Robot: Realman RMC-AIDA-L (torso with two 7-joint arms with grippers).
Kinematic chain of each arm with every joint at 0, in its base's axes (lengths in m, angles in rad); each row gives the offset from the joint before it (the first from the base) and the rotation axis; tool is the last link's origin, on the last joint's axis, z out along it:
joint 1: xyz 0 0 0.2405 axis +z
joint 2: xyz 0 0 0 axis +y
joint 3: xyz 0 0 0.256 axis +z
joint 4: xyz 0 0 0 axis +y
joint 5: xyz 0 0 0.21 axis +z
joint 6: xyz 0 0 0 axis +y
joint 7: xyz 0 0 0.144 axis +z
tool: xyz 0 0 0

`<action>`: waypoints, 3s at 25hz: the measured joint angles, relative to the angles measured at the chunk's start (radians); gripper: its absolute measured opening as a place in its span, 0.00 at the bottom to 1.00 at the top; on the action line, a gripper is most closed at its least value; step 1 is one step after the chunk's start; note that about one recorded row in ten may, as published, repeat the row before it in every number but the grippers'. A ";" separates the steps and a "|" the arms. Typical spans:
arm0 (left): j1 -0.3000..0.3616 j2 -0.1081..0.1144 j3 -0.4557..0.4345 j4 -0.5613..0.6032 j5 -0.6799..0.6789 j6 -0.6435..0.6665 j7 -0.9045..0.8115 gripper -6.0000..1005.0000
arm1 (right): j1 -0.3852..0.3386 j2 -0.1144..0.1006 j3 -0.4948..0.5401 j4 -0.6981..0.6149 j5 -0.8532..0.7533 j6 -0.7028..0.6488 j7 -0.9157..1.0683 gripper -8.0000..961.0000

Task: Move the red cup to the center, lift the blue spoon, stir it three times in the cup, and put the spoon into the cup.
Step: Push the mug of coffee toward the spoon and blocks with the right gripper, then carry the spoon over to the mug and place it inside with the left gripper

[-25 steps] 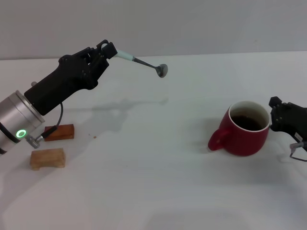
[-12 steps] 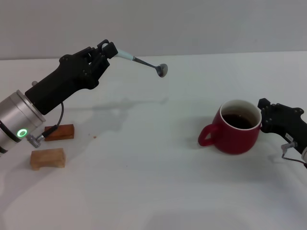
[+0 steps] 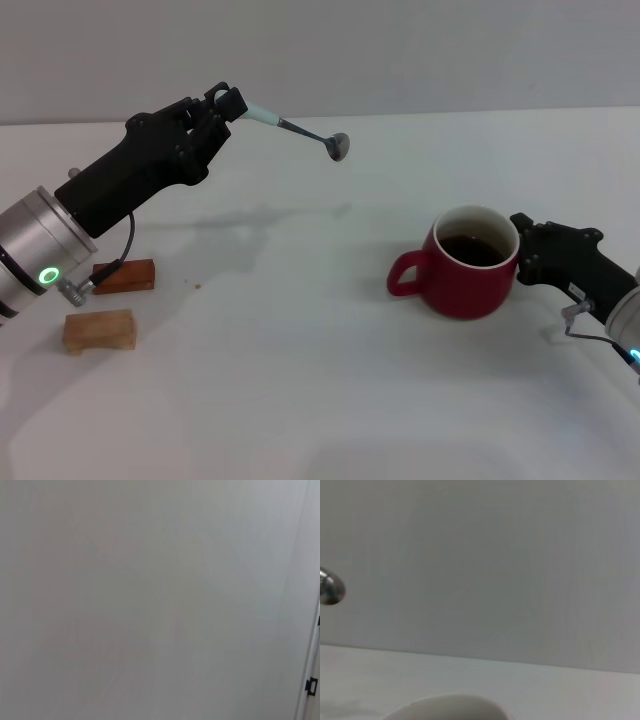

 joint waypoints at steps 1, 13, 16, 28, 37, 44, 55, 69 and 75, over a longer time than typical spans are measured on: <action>0.000 0.000 0.001 0.000 0.000 0.000 0.000 0.14 | 0.002 0.000 -0.006 0.001 0.000 0.000 0.000 0.01; -0.007 0.000 0.003 -0.001 0.000 -0.002 0.001 0.14 | 0.025 0.003 -0.077 0.017 0.000 -0.004 0.000 0.01; -0.008 0.000 0.005 -0.001 0.000 -0.010 0.001 0.14 | 0.029 0.004 -0.096 0.017 0.000 -0.005 0.000 0.01; -0.009 0.000 0.005 0.000 0.003 -0.014 0.002 0.15 | 0.058 0.007 -0.142 0.033 -0.001 -0.013 0.000 0.01; -0.011 0.004 0.006 0.002 0.010 0.009 -0.021 0.15 | 0.026 0.005 -0.134 0.019 -0.024 -0.072 0.000 0.01; -0.003 0.008 0.028 0.020 0.013 0.028 -0.058 0.15 | -0.051 0.002 -0.084 -0.047 -0.017 -0.100 0.000 0.01; 0.006 0.018 0.174 0.139 0.023 0.038 -0.201 0.14 | -0.148 -0.002 0.177 -0.109 -0.015 -0.144 -0.007 0.01; -0.061 0.012 0.177 0.191 0.195 -0.061 -0.317 0.14 | -0.169 -0.002 0.280 -0.080 -0.026 -0.286 0.055 0.01; -0.099 0.010 0.182 0.188 0.243 -0.112 -0.338 0.14 | -0.167 -0.002 0.258 -0.063 -0.025 -0.327 0.068 0.01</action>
